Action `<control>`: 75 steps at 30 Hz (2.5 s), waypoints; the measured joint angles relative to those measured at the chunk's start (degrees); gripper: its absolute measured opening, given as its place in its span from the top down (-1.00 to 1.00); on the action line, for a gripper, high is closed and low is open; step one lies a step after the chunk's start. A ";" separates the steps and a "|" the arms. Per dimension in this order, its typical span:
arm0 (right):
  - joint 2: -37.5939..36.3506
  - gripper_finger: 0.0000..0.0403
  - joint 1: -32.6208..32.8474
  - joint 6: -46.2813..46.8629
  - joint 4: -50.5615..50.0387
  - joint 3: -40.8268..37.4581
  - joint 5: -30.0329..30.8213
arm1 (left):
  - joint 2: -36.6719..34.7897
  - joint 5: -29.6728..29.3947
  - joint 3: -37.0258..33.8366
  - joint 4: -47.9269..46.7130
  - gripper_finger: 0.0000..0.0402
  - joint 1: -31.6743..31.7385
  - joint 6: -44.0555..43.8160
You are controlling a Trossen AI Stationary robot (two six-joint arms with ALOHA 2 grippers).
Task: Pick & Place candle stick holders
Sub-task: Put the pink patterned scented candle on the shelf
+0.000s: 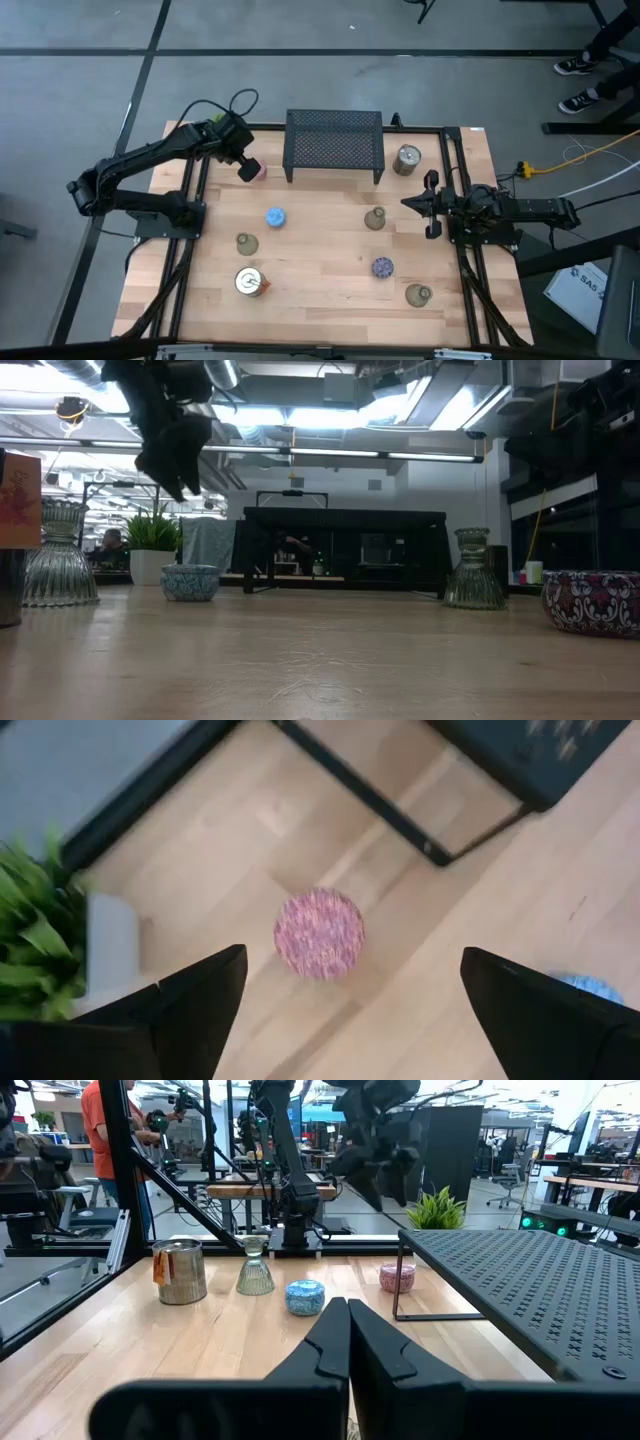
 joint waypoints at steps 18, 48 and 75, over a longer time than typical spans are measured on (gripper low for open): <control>0.00 1.00 -0.01 -0.01 0.02 -0.02 -0.01 | -2.14 -1.22 -11.92 14.93 -0.88 -6.80 -2.93; 0.00 1.00 0.00 -0.02 0.01 0.00 -0.02 | -2.36 -15.54 -19.38 22.63 -0.88 -11.17 -7.39; 0.00 1.00 0.00 -0.01 0.00 -0.01 -0.01 | 0.32 -12.28 -22.72 34.40 -0.88 -11.11 2.73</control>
